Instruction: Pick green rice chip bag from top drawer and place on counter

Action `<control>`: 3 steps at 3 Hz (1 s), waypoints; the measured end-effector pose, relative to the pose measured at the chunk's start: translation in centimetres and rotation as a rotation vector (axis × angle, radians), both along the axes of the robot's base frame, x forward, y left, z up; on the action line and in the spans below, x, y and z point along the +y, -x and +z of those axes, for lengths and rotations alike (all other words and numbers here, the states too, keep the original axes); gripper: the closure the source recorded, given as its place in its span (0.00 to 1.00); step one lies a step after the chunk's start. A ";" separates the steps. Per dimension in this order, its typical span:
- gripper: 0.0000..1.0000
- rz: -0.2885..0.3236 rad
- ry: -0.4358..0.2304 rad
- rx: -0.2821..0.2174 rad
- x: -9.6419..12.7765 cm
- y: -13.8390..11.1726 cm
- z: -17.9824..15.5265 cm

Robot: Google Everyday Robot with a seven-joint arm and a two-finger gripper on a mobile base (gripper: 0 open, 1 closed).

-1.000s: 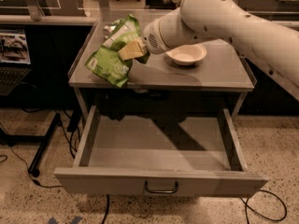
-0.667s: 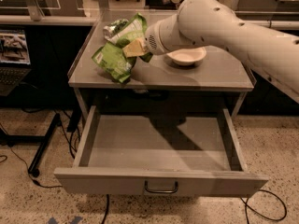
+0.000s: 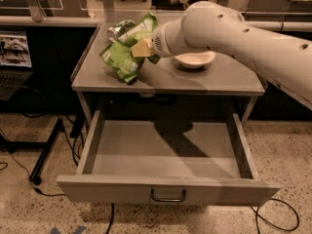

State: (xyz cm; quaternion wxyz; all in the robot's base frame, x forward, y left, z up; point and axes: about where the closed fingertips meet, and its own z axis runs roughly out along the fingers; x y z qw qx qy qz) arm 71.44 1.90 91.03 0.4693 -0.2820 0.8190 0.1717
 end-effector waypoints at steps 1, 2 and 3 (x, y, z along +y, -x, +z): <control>0.58 0.000 0.000 0.000 0.0 0.0 0.0; 0.28 0.000 0.000 0.000 0.0 0.0 0.0; 0.04 0.000 0.000 0.000 0.0 0.0 0.0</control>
Offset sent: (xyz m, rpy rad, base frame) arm 0.0000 0.0000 0.0000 0.0000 0.0000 0.0000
